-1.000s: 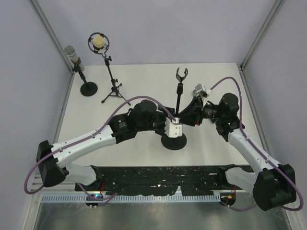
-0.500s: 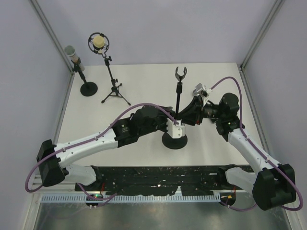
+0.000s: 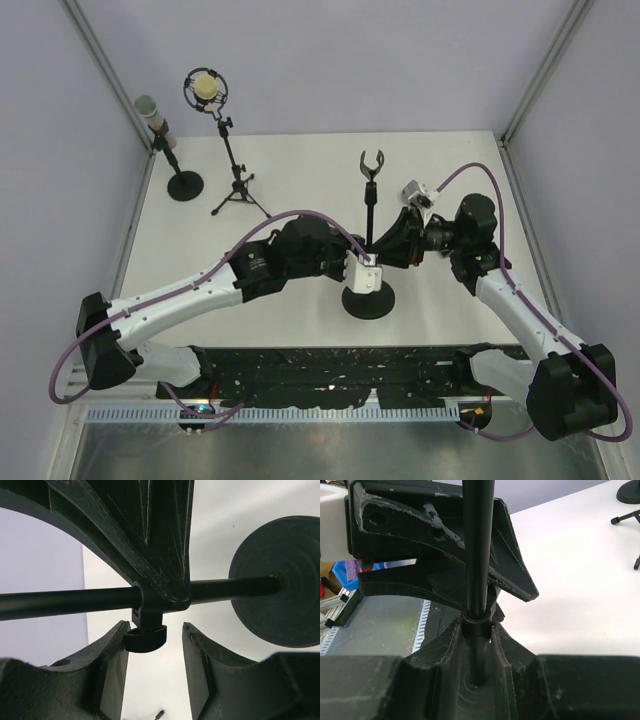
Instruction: Remove the microphone from the stand
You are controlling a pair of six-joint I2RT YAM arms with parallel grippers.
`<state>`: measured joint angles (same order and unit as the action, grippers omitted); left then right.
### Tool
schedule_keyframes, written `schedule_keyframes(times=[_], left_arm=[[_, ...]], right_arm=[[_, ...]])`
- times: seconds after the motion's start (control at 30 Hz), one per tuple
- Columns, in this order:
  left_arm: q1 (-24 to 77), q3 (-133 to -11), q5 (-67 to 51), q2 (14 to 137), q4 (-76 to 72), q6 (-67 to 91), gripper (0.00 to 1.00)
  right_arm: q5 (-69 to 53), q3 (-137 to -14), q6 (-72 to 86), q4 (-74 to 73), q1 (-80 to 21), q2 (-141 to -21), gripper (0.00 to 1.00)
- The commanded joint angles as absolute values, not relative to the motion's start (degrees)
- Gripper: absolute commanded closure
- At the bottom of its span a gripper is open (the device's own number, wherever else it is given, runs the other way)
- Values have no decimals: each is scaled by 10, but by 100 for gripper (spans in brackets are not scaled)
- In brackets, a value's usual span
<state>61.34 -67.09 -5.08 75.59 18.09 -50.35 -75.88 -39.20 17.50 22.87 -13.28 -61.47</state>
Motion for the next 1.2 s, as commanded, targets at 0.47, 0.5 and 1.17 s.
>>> schedule_keyframes(times=[0.47,0.5,1.17], left_arm=[[622,-649,22,745,98,-436,25],[621,-643,35,744,79,-437,25],[622,-618,-29,714,95,-439,39]], right_arm=[[-715,-422,166,266,-128,-592,95],[-713,-420,166,267,-128,-594,95],[-674,-430,171,263,-110,-643,95]])
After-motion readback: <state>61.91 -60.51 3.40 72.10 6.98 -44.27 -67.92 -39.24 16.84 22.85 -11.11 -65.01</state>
